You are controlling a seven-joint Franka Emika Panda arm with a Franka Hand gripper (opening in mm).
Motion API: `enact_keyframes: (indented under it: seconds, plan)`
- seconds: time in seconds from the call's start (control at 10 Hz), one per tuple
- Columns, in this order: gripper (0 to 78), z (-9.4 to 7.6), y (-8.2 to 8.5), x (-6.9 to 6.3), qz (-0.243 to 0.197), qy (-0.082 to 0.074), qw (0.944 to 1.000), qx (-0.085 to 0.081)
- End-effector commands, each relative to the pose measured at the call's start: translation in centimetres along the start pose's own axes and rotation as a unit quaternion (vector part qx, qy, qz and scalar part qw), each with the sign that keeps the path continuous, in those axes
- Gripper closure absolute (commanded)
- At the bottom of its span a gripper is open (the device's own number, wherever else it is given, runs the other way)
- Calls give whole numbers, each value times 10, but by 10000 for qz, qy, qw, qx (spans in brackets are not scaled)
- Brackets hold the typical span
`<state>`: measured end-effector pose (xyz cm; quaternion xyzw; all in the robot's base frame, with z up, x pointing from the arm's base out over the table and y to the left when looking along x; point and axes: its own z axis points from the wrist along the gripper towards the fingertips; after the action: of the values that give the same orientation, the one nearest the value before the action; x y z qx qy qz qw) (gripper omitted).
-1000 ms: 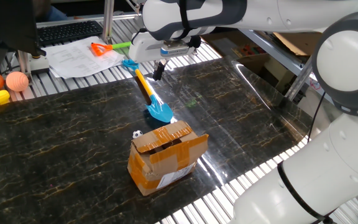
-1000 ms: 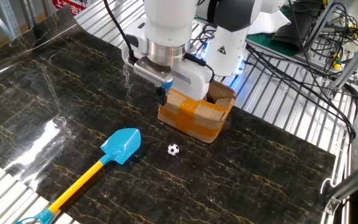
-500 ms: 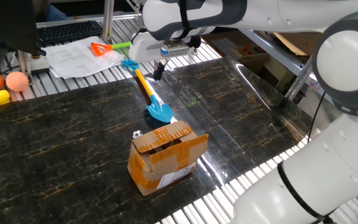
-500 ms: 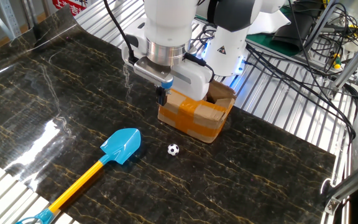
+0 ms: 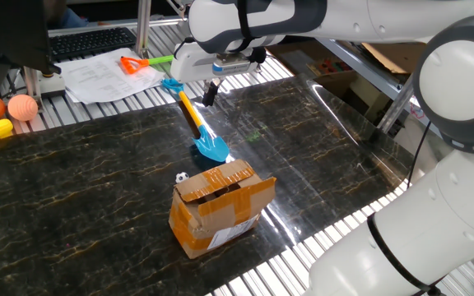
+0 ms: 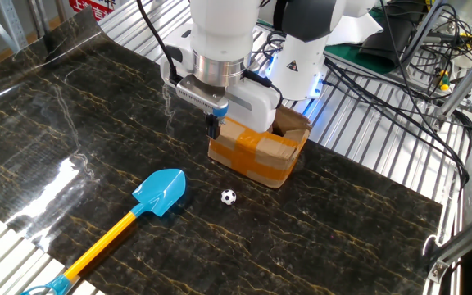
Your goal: Use a shovel to scoop up an object
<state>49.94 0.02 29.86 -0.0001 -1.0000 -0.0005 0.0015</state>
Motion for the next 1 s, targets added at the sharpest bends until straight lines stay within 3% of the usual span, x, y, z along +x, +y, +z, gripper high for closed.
enact_keyframes:
  seconds: [0.1,0.3,0.7,1.0]
  plan:
    - [776,0,0,0,48,-279,9993,-253]
    - [776,0,0,0,5,-294,9995,107]
    - [776,0,0,0,134,-289,9995,-47]
    - [776,-4,0,-14,120,-336,9993,-66]
